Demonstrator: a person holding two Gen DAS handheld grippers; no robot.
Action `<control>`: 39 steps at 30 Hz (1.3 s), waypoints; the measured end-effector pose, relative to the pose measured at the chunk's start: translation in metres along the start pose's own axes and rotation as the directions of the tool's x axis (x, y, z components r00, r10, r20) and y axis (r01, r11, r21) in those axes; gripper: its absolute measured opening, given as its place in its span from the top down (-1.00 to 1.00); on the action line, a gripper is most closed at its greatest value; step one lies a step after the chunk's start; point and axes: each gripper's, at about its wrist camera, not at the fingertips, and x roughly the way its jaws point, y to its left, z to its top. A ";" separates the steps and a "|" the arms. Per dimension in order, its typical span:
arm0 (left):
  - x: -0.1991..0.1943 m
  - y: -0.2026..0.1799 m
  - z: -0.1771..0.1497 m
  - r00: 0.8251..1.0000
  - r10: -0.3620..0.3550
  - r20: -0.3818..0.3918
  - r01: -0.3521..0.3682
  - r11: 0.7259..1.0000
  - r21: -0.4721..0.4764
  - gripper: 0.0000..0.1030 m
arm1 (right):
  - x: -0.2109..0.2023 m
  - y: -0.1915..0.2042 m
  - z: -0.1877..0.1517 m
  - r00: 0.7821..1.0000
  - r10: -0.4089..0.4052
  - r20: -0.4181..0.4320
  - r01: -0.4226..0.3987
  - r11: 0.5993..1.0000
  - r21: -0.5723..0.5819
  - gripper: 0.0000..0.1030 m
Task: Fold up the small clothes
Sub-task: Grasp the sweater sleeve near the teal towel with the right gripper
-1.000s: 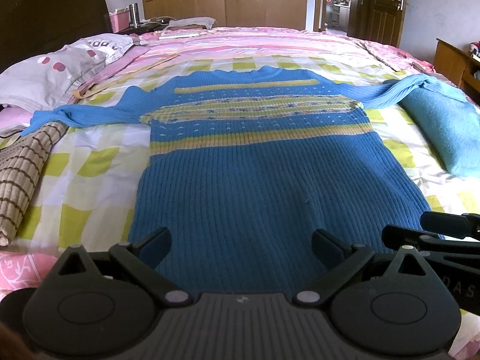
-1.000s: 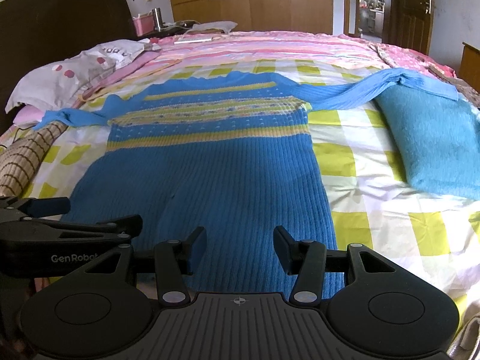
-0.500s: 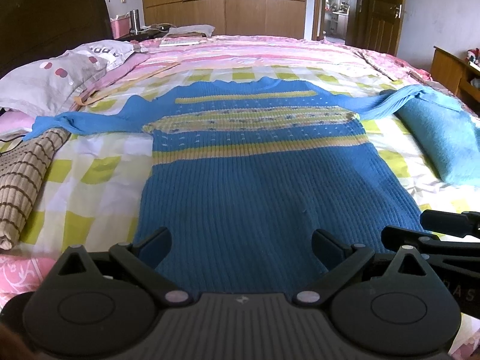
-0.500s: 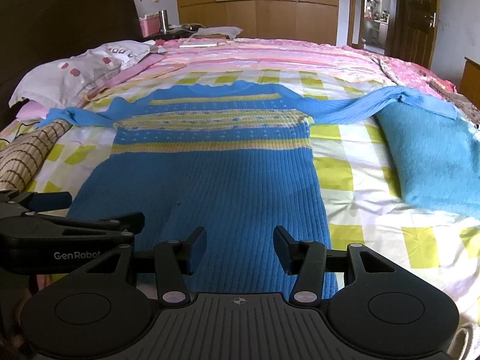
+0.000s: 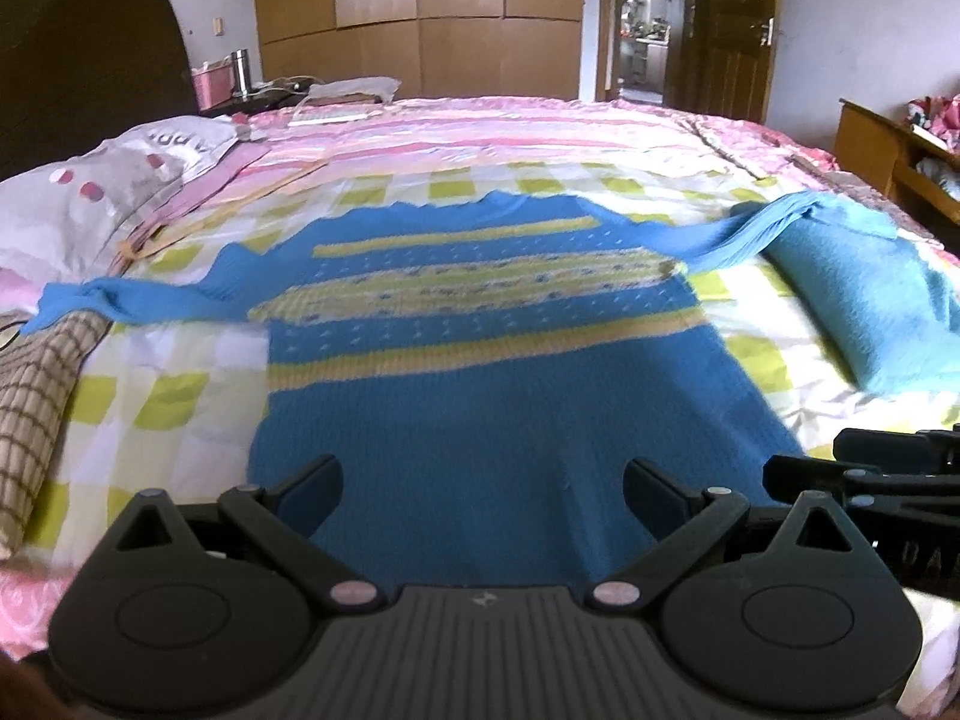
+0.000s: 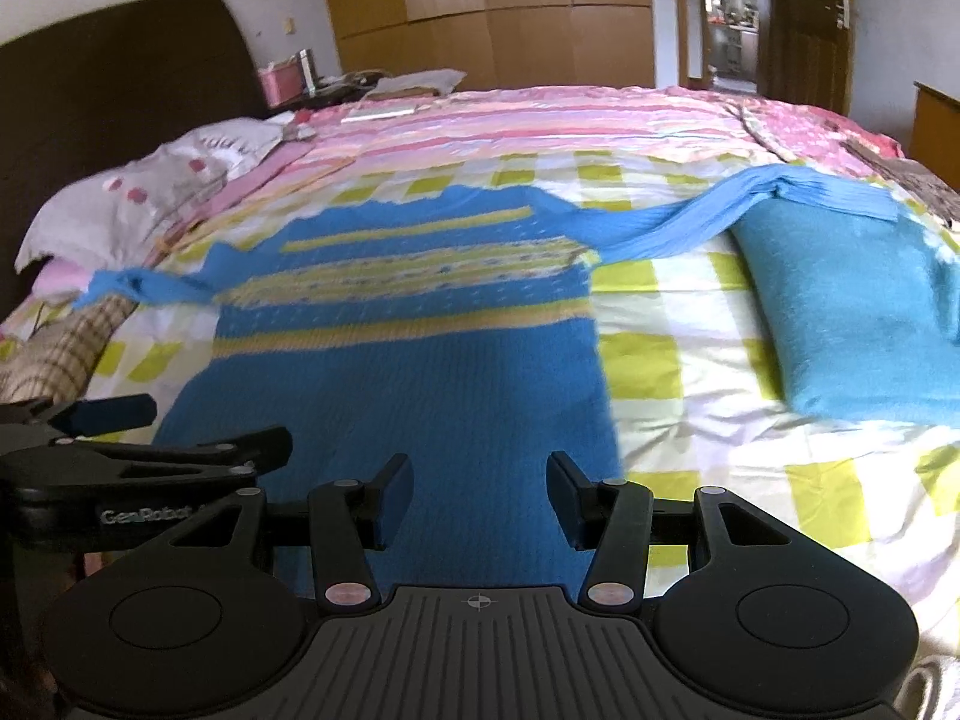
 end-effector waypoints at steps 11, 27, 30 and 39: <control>0.027 -0.025 0.033 0.995 -0.093 0.023 0.093 0.996 0.003 -1.00 | 0.022 -0.079 0.052 0.994 -0.088 0.062 0.077 0.984 0.158 0.05; 0.088 -0.078 0.095 0.987 -0.143 0.073 0.143 0.990 0.002 -1.00 | 0.086 -0.237 0.141 0.977 -0.169 0.128 0.072 0.832 0.550 0.05; 0.095 -0.087 0.101 0.986 -0.142 0.087 0.142 0.990 0.006 -1.00 | 0.095 -0.259 0.148 0.976 -0.165 0.143 0.041 0.781 0.623 0.05; 0.106 -0.096 0.104 0.983 -0.161 0.087 0.163 0.987 -0.011 -1.00 | 0.123 -0.294 0.158 0.969 -0.222 0.108 0.067 0.659 0.750 0.07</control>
